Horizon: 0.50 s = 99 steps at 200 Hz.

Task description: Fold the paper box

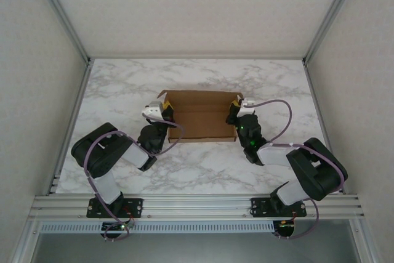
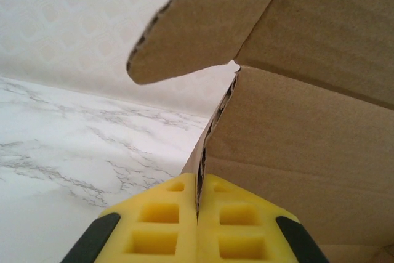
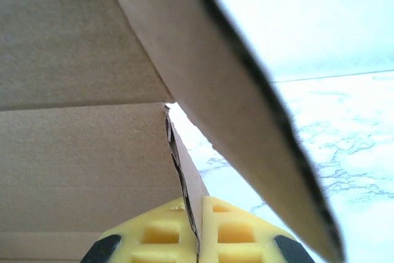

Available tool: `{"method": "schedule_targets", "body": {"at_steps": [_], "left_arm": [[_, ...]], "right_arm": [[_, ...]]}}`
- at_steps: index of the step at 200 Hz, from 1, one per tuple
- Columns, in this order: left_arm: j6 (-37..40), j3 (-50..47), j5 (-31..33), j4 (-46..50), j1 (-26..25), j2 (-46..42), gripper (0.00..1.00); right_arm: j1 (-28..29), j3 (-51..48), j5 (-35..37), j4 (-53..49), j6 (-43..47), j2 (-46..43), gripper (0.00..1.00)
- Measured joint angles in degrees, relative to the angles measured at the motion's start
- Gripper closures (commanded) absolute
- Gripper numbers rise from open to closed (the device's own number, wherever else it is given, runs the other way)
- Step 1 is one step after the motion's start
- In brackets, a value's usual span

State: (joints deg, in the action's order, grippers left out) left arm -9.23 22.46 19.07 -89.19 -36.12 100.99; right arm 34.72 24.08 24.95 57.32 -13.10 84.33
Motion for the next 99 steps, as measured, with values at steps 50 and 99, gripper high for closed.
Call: {"method": "schedule_targets", "body": {"at_steps": [50,99], "left_arm": [[-1.42,-0.61,0.02,-0.79,-0.61,0.00,1.00],[-6.01,-0.33,0.07,-0.76,-0.87,0.09,0.99]], "right_arm": [[0.11,-1.09,-0.02,0.92,-0.79,-0.61,1.00],[1.11,-0.90,2.73,0.66,-4.24,-0.55,1.00]]}}
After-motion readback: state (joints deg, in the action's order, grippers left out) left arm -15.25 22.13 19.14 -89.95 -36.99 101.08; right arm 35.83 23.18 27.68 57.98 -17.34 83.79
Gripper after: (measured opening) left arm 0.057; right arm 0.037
